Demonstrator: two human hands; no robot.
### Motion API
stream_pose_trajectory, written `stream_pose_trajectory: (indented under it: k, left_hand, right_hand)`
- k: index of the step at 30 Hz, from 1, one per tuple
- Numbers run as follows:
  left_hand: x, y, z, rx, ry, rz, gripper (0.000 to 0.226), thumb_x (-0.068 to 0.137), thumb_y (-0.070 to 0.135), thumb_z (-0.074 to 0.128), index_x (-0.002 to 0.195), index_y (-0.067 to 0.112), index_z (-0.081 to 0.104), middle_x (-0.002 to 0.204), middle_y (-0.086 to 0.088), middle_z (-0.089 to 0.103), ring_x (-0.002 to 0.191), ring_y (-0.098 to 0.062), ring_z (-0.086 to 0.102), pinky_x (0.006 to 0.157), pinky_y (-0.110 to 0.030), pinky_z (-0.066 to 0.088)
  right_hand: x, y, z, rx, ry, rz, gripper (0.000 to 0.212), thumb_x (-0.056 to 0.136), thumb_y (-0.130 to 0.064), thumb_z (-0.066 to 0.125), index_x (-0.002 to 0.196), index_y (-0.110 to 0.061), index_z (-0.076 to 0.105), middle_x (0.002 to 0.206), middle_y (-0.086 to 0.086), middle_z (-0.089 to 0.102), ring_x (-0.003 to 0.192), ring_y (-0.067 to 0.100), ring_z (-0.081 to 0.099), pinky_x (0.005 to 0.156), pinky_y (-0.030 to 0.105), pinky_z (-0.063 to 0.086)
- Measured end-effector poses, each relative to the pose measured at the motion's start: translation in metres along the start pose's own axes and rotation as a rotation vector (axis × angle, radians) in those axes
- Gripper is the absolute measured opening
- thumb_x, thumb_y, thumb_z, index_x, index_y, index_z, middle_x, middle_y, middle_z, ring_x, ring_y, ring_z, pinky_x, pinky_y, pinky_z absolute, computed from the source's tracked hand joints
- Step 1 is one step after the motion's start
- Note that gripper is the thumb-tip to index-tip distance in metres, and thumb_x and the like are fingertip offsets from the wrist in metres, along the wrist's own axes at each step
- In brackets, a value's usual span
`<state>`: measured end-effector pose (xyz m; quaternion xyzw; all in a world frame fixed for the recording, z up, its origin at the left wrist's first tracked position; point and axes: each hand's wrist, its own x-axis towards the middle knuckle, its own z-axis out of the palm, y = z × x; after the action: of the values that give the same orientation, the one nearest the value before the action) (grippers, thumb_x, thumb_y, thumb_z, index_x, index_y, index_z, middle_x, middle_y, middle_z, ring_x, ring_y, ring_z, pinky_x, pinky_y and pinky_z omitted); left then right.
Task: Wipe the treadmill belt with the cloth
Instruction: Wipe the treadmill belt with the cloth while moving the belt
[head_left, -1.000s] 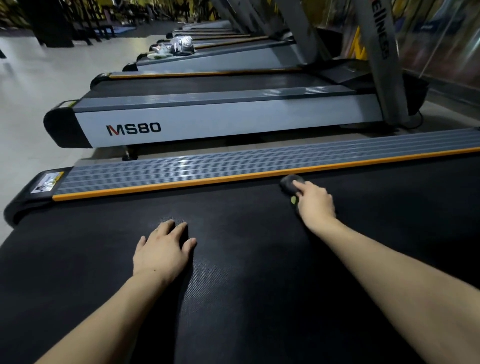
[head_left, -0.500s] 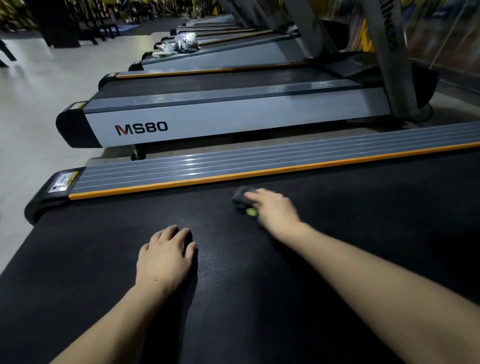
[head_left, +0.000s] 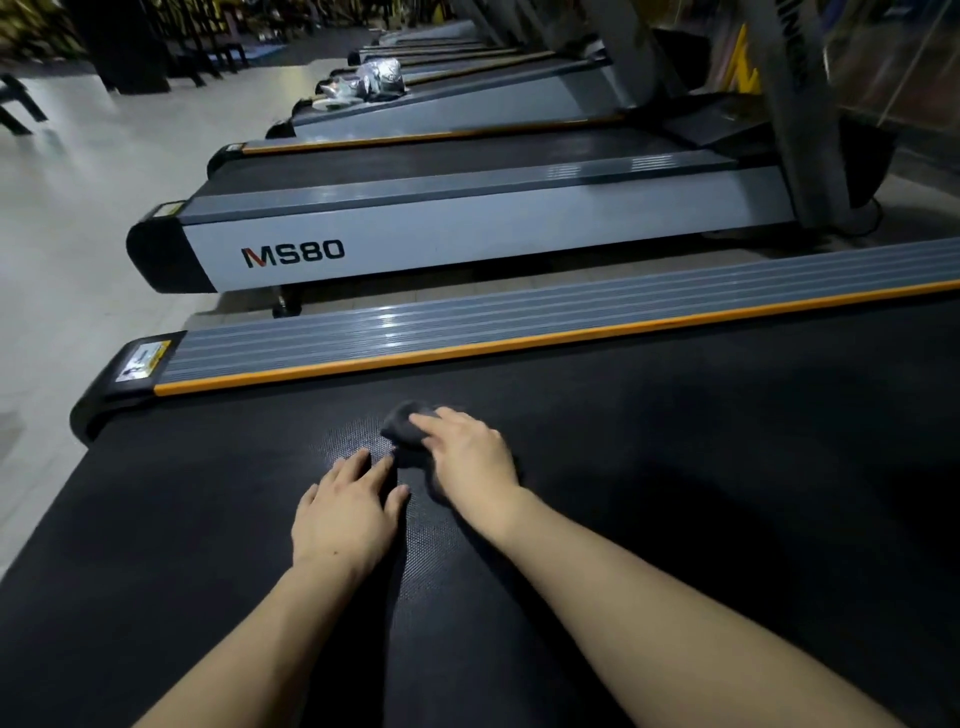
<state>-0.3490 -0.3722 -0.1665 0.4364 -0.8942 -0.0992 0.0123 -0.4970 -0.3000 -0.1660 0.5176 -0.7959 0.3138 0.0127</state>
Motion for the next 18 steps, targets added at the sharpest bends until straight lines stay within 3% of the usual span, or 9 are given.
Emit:
stream_pose_trajectory:
  k: [3, 5, 8, 10, 15, 18]
  left_hand:
    - [0.001, 0.001, -0.004, -0.014, -0.009, 0.0, 0.053, 0.099, 0.06, 0.035, 0.149, 0.043, 0.038, 0.163, 0.008, 0.029, 0.152, -0.019, 0.021, 0.121, -0.043, 0.024]
    - [0.0, 0.004, -0.007, -0.015, -0.013, 0.007, 0.051, 0.1, 0.058, 0.035, 0.149, 0.042, 0.038, 0.162, 0.008, 0.029, 0.152, -0.019, 0.021, 0.121, -0.044, 0.023]
    - [-0.003, 0.009, -0.006, -0.019, 0.0, 0.006, 0.047, 0.101, 0.055, 0.036, 0.146, 0.041, 0.041, 0.16, 0.007, 0.031, 0.151, -0.019, 0.02, 0.122, -0.045, 0.021]
    - [-0.004, 0.008, -0.004, -0.031, -0.001, 0.002, 0.048, 0.101, 0.055, 0.034, 0.147, 0.042, 0.039, 0.162, 0.007, 0.028, 0.152, -0.02, 0.018, 0.122, -0.047, 0.02]
    - [-0.006, 0.002, -0.008, -0.025, -0.027, 0.007, 0.051, 0.101, 0.055, 0.035, 0.149, 0.037, 0.037, 0.165, 0.006, 0.024, 0.153, -0.02, 0.016, 0.123, -0.046, 0.017]
    - [-0.02, -0.004, -0.008, 0.014, 0.039, 0.003, 0.048, 0.1, 0.053, 0.037, 0.142, 0.034, 0.046, 0.159, 0.005, 0.035, 0.147, -0.022, 0.029, 0.119, -0.043, 0.025]
  right_hand:
    - [-0.003, 0.06, -0.037, -0.112, -0.004, 0.069, 0.036, 0.093, -0.023, 0.06, 0.127, -0.035, 0.064, 0.134, -0.002, 0.061, 0.124, 0.023, 0.056, 0.1, 0.034, 0.046]
    - [-0.008, 0.111, -0.073, -0.2, 0.032, 0.226, 0.036, 0.095, -0.025, 0.059, 0.129, -0.037, 0.063, 0.14, -0.002, 0.057, 0.127, 0.023, 0.054, 0.103, 0.031, 0.042]
    - [-0.023, 0.145, -0.109, -0.241, 0.13, 0.49, 0.033, 0.097, -0.028, 0.056, 0.127, -0.04, 0.063, 0.14, -0.006, 0.056, 0.119, 0.028, 0.058, 0.094, 0.035, 0.046]
    - [-0.023, 0.124, -0.102, -0.287, 0.179, 0.536, 0.032, 0.096, -0.026, 0.056, 0.125, -0.037, 0.065, 0.132, -0.004, 0.06, 0.111, 0.029, 0.06, 0.088, 0.037, 0.047]
    - [-0.014, 0.021, -0.023, -0.125, 0.121, 0.289, 0.03, 0.094, -0.024, 0.058, 0.12, -0.033, 0.067, 0.121, -0.002, 0.064, 0.11, 0.025, 0.058, 0.085, 0.037, 0.048]
    - [-0.021, -0.013, 0.001, -0.039, 0.0, 0.079, 0.033, 0.094, -0.025, 0.057, 0.125, -0.034, 0.063, 0.129, -0.003, 0.062, 0.119, 0.023, 0.054, 0.095, 0.036, 0.047]
